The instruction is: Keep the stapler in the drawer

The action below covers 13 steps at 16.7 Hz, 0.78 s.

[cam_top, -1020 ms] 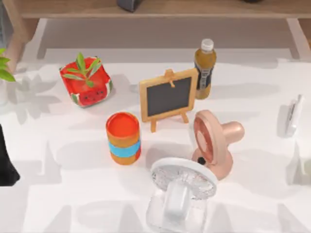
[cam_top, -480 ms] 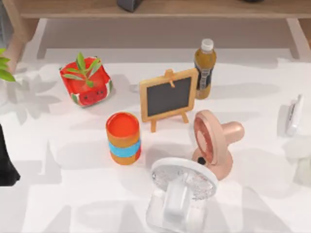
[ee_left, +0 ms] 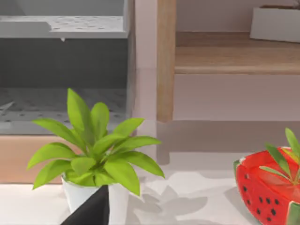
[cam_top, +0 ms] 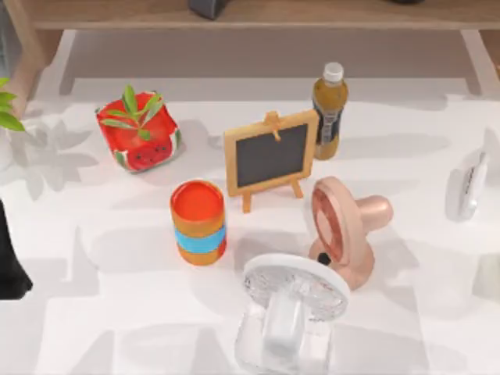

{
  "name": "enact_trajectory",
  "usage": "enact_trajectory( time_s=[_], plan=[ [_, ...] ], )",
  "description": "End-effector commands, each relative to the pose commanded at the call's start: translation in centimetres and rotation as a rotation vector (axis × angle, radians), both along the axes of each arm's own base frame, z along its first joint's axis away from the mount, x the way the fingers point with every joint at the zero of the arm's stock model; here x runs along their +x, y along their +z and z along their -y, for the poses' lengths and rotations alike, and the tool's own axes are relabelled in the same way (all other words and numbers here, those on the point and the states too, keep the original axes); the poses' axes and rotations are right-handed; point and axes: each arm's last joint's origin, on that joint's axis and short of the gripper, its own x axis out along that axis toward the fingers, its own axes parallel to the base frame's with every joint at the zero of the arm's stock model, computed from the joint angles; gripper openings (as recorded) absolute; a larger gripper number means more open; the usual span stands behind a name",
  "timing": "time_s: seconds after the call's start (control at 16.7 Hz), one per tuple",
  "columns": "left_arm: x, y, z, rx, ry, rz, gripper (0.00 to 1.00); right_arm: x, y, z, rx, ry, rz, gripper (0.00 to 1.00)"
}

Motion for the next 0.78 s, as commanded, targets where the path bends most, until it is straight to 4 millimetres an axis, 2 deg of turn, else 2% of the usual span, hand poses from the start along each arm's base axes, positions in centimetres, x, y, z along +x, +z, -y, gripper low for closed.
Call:
enact_trajectory(
  time_s=[0.18,0.42,0.6,0.78],
  plan=[
    [0.0,0.0,0.0,0.0,0.0,0.0,1.0,4.8,-1.4,2.7,-0.184,0.0,0.007,1.0],
    [0.0,0.0,0.0,0.0,0.0,0.0,1.0,10.0,-5.3,6.6,-0.406,-0.002,0.013,1.0],
    [0.0,0.0,0.0,0.0,0.0,0.0,1.0,12.5,-9.0,9.2,-0.544,-0.005,0.015,1.0],
    [0.0,0.0,0.0,0.0,0.0,0.0,1.0,14.0,-12.4,11.2,-0.651,-0.008,0.016,1.0]
  ],
)
